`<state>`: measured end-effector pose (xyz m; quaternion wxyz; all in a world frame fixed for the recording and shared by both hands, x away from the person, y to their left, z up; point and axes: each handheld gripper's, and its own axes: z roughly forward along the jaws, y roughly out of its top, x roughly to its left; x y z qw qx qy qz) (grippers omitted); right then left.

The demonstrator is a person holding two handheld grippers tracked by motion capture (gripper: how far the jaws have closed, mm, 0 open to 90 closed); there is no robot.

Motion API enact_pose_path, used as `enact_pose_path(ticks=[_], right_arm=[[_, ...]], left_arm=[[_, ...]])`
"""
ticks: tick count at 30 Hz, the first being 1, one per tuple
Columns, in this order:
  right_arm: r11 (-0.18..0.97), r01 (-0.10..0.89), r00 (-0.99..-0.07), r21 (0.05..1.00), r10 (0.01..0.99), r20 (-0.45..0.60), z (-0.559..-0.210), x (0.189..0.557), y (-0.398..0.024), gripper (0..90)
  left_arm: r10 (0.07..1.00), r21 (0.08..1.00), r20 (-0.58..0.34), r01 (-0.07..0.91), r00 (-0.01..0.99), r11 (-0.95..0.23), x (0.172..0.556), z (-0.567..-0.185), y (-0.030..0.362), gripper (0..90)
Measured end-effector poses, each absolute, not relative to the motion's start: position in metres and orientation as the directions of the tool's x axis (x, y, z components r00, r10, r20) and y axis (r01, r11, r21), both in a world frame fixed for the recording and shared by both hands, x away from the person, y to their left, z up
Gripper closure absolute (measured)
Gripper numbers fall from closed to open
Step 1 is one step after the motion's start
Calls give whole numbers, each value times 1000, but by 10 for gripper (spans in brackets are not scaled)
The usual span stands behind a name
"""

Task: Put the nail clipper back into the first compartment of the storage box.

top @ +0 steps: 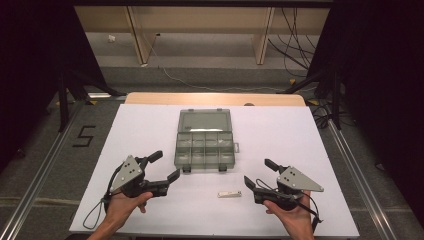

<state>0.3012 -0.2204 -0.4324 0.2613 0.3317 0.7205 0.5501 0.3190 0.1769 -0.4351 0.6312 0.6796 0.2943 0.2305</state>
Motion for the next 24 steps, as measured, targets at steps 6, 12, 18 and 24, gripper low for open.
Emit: enact_pose_path(ticks=[6,12,18,24], right_arm=[[179,202,-648,963,762,-6,-432,301,-218,155],[222,185,-673,957,738,-41,-430,302,-215,153],[208,202,-699,957,715,-8,-423,302,-213,152],[319,181,-736,930,672,-87,-412,306,-205,153]], left_arm=[[696,993,-71,119,715,-21,319,-435,177,155],[696,993,-69,118,715,-22,319,-435,177,155],[697,993,-68,118,714,-23,319,-435,178,155],[701,992,-68,123,710,-28,321,-437,178,155]])
